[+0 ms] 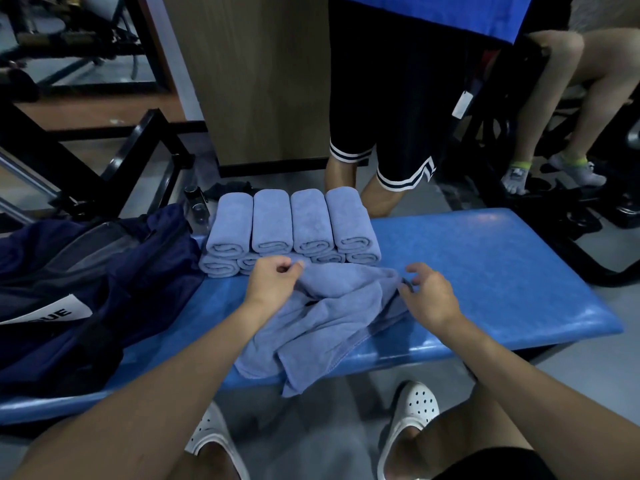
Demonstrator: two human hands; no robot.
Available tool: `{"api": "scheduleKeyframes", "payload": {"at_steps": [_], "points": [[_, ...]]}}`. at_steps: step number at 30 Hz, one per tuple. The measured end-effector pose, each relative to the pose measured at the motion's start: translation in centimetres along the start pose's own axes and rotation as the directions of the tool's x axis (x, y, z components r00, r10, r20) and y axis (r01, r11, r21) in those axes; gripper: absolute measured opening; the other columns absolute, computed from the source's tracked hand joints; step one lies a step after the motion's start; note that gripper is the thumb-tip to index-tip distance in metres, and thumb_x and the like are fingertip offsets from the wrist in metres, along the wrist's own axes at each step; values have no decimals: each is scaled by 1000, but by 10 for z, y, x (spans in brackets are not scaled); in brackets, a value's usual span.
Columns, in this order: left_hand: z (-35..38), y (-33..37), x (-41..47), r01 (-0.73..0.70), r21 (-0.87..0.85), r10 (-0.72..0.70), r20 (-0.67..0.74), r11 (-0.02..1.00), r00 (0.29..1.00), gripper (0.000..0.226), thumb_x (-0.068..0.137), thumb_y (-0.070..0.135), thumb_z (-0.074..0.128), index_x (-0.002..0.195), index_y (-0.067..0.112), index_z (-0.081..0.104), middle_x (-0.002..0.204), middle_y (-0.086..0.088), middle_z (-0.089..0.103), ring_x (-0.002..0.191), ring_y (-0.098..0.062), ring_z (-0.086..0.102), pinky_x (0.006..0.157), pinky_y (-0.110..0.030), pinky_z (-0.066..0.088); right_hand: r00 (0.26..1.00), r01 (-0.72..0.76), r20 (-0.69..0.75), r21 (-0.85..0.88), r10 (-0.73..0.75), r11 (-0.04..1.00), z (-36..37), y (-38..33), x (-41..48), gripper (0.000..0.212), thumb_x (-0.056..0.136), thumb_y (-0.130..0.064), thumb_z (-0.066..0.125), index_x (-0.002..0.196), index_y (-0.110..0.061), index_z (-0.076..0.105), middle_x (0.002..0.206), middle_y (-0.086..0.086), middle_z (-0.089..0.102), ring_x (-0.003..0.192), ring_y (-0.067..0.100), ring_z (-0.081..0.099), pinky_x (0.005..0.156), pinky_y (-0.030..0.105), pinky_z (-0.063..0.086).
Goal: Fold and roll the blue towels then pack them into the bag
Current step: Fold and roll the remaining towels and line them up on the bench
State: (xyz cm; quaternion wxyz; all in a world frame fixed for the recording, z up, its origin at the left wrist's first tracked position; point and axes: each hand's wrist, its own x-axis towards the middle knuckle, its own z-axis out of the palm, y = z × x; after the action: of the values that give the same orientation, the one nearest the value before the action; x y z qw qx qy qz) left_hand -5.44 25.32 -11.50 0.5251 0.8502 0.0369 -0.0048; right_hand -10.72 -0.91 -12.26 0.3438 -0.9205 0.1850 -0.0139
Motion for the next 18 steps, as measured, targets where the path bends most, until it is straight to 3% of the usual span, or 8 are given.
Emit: {"api": "scheduleKeyframes", "payload": {"at_steps": [2,3,5,8,13,15,18], "points": [[-5,-1,0,-31,-16,30,-29,999,999,46,94,24,66,67,-10,50,58,-6,37,56,-15,34,57,-29,28,990,-136,41,-48,138,990,5,9,0,50,86,-33,67,128,-12,51,115,13,57,110,35,54,88,39,47],[-8,-2,0,-48,-26,47,-48,999,998,48,94,24,65,66,-10,46,58,-6,36,56,-16,33,56,-30,28,983,-164,75,-44,167,985,7,11,-3,50,84,-33,70,124,-7,52,114,16,57,106,34,55,81,35,46],[-15,-2,-1,-85,-26,82,-87,996,993,51,95,23,65,62,-7,40,57,-6,33,55,-17,30,55,-29,25,976,-171,127,-62,178,983,10,13,-8,29,83,-32,70,92,-8,55,91,11,58,79,27,55,60,31,40],[-22,0,-5,-103,-35,99,-105,994,990,51,95,22,65,64,-9,39,59,-8,34,57,-19,30,56,-29,26,973,-185,125,-73,193,980,16,12,-13,43,83,-35,68,57,-15,40,57,1,42,56,22,42,48,30,31],[-31,1,-14,-104,-76,96,-100,992,990,50,95,23,66,69,-14,44,61,-8,38,59,-19,32,58,-32,27,977,-191,93,-19,192,981,28,-1,-14,51,84,-44,67,53,-18,37,52,-2,39,56,23,43,56,30,34],[-35,1,-17,-105,-89,96,-103,991,990,47,95,24,66,74,-15,50,63,-8,42,61,-18,35,59,-32,30,975,-199,89,-50,202,979,33,-7,-15,43,84,-45,66,59,-18,44,61,-2,47,69,25,49,68,32,41],[-42,3,-19,-102,-104,92,-104,989,990,45,95,25,66,79,-16,55,65,-9,47,62,-18,39,60,-33,33,974,-208,73,-95,216,973,38,-14,-17,24,85,-31,61,68,-18,51,73,0,56,78,27,54,80,36,45]]}}
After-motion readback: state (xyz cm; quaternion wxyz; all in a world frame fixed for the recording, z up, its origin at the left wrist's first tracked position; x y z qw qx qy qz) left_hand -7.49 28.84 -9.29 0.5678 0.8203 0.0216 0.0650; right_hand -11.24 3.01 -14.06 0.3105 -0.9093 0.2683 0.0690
